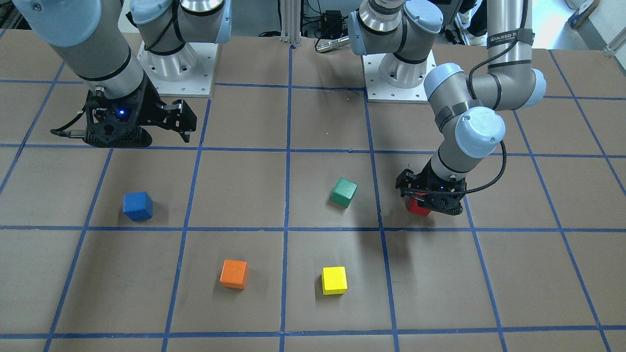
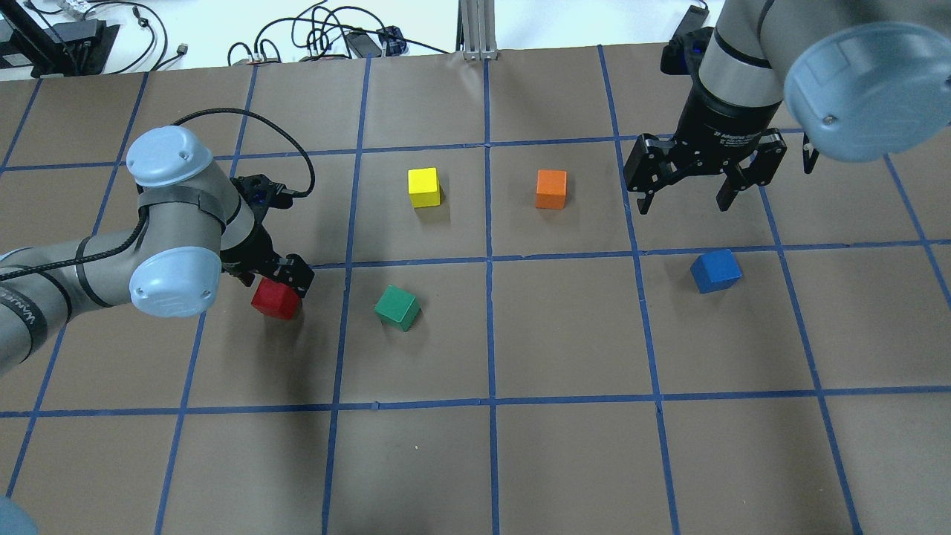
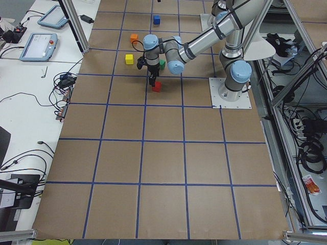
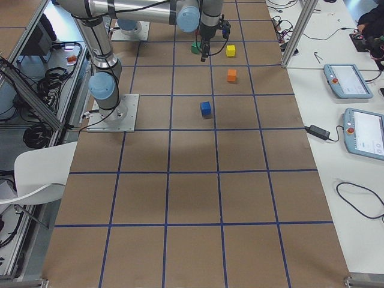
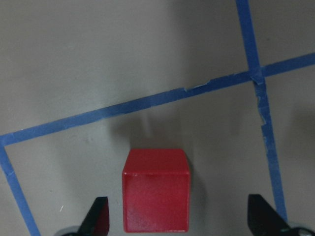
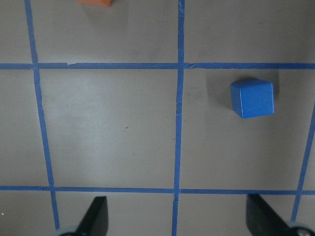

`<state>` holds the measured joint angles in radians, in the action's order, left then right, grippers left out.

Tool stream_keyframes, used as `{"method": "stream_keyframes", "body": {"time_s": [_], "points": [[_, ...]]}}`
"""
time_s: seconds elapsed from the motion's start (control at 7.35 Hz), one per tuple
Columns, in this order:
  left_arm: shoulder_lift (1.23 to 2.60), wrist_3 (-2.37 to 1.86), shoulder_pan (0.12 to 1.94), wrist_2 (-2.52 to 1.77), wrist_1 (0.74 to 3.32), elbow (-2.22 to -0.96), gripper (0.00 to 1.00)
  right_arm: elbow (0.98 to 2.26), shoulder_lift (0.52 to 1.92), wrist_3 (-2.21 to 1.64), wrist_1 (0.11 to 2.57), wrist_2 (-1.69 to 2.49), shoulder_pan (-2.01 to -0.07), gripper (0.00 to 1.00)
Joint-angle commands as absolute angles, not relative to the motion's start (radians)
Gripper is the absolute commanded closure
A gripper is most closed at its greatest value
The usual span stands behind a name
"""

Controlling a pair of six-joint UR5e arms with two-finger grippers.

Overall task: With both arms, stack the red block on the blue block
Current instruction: 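Lower the left gripper onto the red cube and close on it, then carry the red cube with the left gripper toward the table center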

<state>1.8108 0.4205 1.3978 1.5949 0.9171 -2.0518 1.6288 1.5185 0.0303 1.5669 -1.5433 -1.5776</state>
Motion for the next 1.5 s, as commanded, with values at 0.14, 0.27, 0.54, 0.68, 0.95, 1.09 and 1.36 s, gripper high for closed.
{"method": "stream_keyframes", "body": {"time_s": [0.14, 0.27, 0.54, 0.68, 0.95, 1.09, 1.36], "points": [[1.851, 0.422, 1.385, 1.597, 0.870, -2.075, 0.00, 1.629, 1.519, 0.118, 1.575, -1.542, -1.578, 0.00], [1.853, 0.385, 1.384, 1.595, 0.823, -2.100, 0.08, 1.628, 1.519, 0.118, 1.585, -1.540, -1.577, 0.00], [1.859, 0.345, 1.382, 1.597, 0.792, -2.103, 0.68, 1.631, 1.519, 0.117, 1.598, -1.542, -1.578, 0.00], [1.852, 0.344, 1.385, 1.598, 0.792, -2.094, 0.81, 1.641, 1.519, 0.114, 1.600, -1.542, -1.577, 0.00], [1.833, 0.216, 1.457, 1.565, 0.805, -2.051, 0.88, 1.649, 1.519, 0.110, 1.612, -1.540, -1.578, 0.00], [1.835, 0.139, 1.530, 1.568, 0.814, -2.002, 0.88, 1.651, 1.519, 0.112, 1.633, -1.542, -1.578, 0.00], [1.886, -0.057, 1.658, 1.559, 0.917, -1.848, 0.87, 1.649, 1.519, 0.112, 1.637, -1.542, -1.578, 0.00]]}}
